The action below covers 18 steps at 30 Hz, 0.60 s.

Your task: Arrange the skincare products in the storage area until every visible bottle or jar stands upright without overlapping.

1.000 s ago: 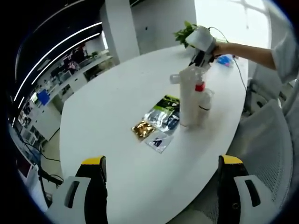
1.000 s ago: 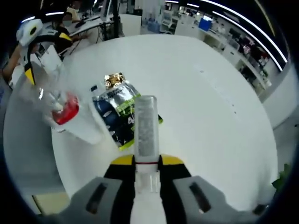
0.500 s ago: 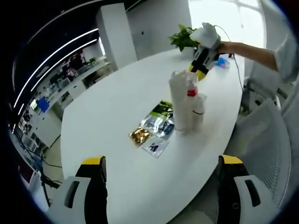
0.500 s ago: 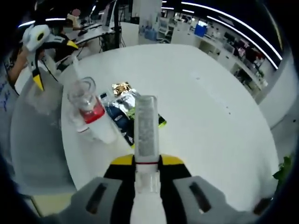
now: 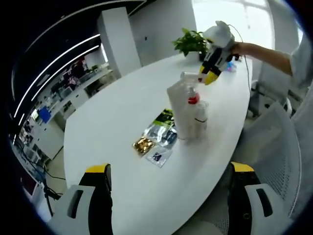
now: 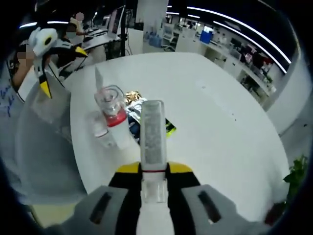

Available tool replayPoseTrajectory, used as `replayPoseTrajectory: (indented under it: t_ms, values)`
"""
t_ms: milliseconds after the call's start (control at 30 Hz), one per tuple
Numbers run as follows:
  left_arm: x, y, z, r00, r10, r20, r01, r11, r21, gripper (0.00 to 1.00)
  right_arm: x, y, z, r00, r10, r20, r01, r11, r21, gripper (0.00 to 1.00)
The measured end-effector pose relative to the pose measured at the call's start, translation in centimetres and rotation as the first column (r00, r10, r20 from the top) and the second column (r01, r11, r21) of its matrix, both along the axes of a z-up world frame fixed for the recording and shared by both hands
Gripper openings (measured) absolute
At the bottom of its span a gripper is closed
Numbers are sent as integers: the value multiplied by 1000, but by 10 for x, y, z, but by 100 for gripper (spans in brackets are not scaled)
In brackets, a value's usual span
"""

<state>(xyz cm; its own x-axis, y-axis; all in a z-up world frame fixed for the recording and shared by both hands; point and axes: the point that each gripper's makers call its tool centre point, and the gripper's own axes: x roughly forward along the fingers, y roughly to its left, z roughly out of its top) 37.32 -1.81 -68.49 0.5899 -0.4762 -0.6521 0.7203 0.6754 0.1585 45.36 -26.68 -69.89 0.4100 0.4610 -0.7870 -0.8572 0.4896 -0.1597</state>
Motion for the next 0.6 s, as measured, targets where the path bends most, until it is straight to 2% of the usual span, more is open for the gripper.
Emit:
replayPoseTrajectory:
  t_ms: [600]
  values:
    - [-14, -17, -3, 997, -71, 1, 71, 997, -9, 97, -35, 0, 12, 1000, 4, 29, -4, 1000, 0, 19]
